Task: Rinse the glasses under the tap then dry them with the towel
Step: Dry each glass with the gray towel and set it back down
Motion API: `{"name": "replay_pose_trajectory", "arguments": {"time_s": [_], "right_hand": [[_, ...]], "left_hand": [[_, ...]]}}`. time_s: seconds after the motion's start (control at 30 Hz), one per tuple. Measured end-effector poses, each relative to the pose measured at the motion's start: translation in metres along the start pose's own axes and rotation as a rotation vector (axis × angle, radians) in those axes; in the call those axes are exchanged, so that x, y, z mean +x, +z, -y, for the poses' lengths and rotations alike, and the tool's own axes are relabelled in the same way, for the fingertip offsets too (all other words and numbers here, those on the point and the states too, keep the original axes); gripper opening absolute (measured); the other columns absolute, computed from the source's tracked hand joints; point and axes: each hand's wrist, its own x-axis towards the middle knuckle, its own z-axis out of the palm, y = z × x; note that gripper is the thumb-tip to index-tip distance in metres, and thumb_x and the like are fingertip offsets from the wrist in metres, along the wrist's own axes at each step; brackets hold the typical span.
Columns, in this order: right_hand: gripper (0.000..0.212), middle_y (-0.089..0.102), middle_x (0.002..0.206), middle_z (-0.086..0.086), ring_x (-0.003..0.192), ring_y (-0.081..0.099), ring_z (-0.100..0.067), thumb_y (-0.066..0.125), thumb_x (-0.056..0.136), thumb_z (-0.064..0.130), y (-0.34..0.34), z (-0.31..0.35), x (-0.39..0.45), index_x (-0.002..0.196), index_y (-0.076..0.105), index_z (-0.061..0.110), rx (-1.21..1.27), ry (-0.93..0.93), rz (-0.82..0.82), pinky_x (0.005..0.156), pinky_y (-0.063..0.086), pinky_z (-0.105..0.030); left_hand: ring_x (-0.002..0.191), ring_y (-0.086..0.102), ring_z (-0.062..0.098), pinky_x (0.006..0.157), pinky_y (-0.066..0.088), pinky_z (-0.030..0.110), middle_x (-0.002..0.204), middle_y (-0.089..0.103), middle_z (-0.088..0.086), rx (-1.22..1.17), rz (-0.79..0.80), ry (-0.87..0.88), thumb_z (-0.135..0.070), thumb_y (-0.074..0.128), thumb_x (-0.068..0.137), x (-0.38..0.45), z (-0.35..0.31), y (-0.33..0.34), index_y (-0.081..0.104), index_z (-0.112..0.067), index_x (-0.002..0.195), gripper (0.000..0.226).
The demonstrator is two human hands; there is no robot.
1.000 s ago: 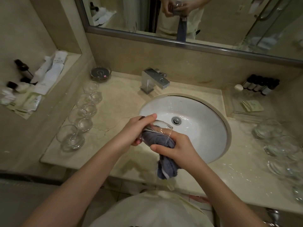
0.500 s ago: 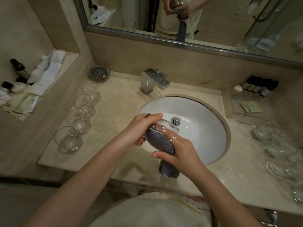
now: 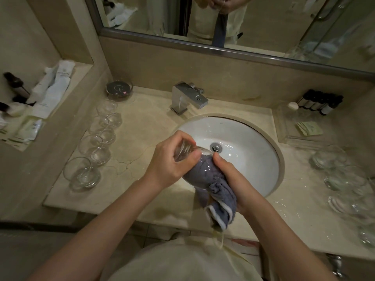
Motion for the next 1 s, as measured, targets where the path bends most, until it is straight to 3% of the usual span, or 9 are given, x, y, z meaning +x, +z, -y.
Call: {"name": "replay_pose_trajectory", "arguments": {"time_s": [0.07,0.17,0.27,0.4,0.53,0.6,0.7,0.8,1.0], "right_hand": [[0.045,0.073,0.099,-0.020,0.092,0.071,-0.025,0.067,0.082,0.044,0.002,0.001,0.000,0.101,0.071,0.003,-0.120,-0.082,-0.100,0.079,0.057,-0.030],[0.038,0.075,0.094,-0.014,0.091,0.070,-0.023,0.059,0.083,0.038,0.001,0.003,0.001,0.099,0.073,0.007,-0.340,-0.204,-0.210,0.085,0.055,-0.037],[0.042,0.076,0.099,-0.001,0.099,0.070,-0.018,0.061,0.081,0.045,0.002,0.003,0.001,0.109,0.073,0.016,-0.559,-0.297,-0.174,0.089,0.055,-0.029],[0.033,0.075,0.094,-0.013,0.091,0.072,-0.024,0.064,0.088,0.041,0.004,0.001,0.001,0.101,0.074,0.013,-0.383,-0.166,-0.144,0.081,0.057,-0.030],[0.037,0.074,0.091,-0.017,0.080,0.072,-0.022,0.061,0.085,0.039,0.002,0.000,-0.003,0.092,0.077,0.006,0.004,0.034,-0.095,0.068,0.057,-0.026],[0.039,0.074,0.084,-0.015,0.071,0.072,-0.020,0.064,0.074,0.043,0.003,-0.001,-0.006,0.083,0.079,0.008,0.127,0.091,-0.064,0.060,0.057,-0.026],[0.058,0.073,0.093,-0.018,0.083,0.072,-0.023,0.084,0.056,0.054,0.004,-0.006,-0.004,0.093,0.078,0.009,0.067,-0.034,-0.069,0.067,0.057,-0.027],[0.078,0.072,0.101,-0.023,0.092,0.070,-0.029,0.082,0.057,0.060,0.004,-0.010,0.001,0.107,0.071,0.001,-0.073,-0.162,-0.206,0.078,0.057,-0.033],[0.048,0.073,0.103,-0.017,0.096,0.070,-0.027,0.058,0.085,0.047,0.009,-0.006,-0.002,0.108,0.069,0.006,-0.013,-0.079,-0.189,0.080,0.057,-0.030]], "left_hand": [[0.064,0.056,0.010,0.055,0.044,0.022,0.077,0.061,-0.008,-0.090,0.052,-0.123,-0.053,0.053,0.080,0.004,-0.003,-0.001,0.058,-0.019,0.088,0.035],[0.043,0.049,0.007,0.036,0.033,0.018,0.063,0.056,-0.005,-0.339,0.194,-0.662,-0.077,0.044,0.077,0.014,-0.018,-0.006,0.058,-0.020,0.080,0.058],[0.032,0.034,0.009,0.037,0.019,0.014,0.045,0.038,-0.003,-0.360,0.316,-0.906,-0.077,0.038,0.077,0.021,-0.020,-0.011,0.056,-0.023,0.064,0.059],[0.041,0.036,0.012,0.041,0.025,0.020,0.057,0.046,-0.002,-0.224,0.261,-0.825,-0.064,0.067,0.072,0.015,-0.014,-0.008,0.056,-0.019,0.080,0.047],[0.045,0.045,0.004,0.044,0.036,0.019,0.073,0.058,0.011,-0.069,0.191,-0.350,-0.057,0.069,0.065,-0.001,-0.013,-0.007,0.059,-0.022,0.088,0.043],[0.056,0.054,0.013,0.051,0.042,0.024,0.081,0.063,0.012,0.012,0.243,-0.211,-0.059,0.065,0.064,-0.002,-0.011,-0.010,0.057,-0.028,0.091,0.041],[0.054,0.055,0.015,0.042,0.041,0.023,0.087,0.061,0.016,-0.094,0.265,-0.403,-0.066,0.057,0.076,0.005,-0.018,-0.011,0.060,-0.025,0.095,0.045],[0.047,0.056,0.016,0.050,0.041,0.024,0.088,0.061,0.000,-0.006,0.288,-0.750,-0.077,0.025,0.089,0.014,-0.024,-0.009,0.059,-0.025,0.105,0.064],[0.049,0.045,0.004,0.052,0.032,0.029,0.057,0.050,-0.012,0.034,0.226,-0.596,-0.068,0.056,0.079,0.014,-0.016,-0.010,0.056,-0.011,0.080,0.057]]}}
